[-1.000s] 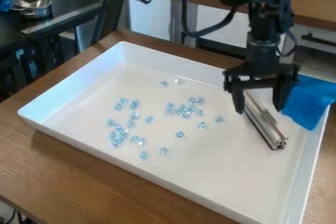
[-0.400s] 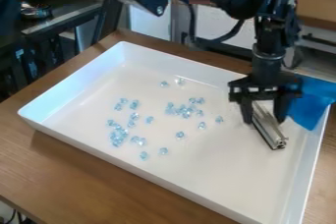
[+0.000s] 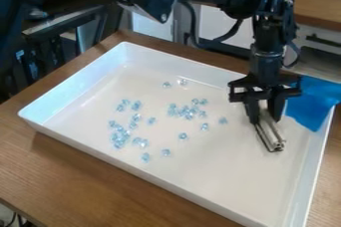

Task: Sweep into pile

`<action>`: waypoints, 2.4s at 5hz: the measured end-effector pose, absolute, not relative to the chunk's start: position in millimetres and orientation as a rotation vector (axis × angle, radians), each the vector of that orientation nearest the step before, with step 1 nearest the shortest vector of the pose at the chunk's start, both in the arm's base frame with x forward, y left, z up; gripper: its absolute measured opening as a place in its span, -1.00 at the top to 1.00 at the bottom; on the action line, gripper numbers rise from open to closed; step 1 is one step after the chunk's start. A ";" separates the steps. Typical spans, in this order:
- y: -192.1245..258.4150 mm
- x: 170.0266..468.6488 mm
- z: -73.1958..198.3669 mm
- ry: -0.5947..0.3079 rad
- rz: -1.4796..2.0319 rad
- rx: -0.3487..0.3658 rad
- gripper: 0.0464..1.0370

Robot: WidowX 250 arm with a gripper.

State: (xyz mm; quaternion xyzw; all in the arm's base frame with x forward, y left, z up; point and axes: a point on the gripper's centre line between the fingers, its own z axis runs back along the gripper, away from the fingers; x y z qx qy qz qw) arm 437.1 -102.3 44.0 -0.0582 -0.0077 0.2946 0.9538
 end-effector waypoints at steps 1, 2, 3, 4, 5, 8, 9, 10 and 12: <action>-95.8 431.2 40.1 0.016 0.602 -0.136 0.31; -76.8 413.7 38.4 0.064 0.584 -0.165 0.33; -41.5 394.5 40.1 0.093 0.600 -0.202 0.34; -15.5 374.6 41.4 0.092 0.598 -0.221 0.34; 10.7 349.6 41.3 0.093 0.575 -0.242 0.34; 98.9 293.9 37.2 0.027 0.602 -0.218 0.34; 110.9 279.9 39.4 0.007 0.574 -0.139 0.34; 122.9 272.4 48.1 0.002 0.530 -0.029 0.34; 79.5 300.0 92.7 0.028 0.431 -0.179 0.34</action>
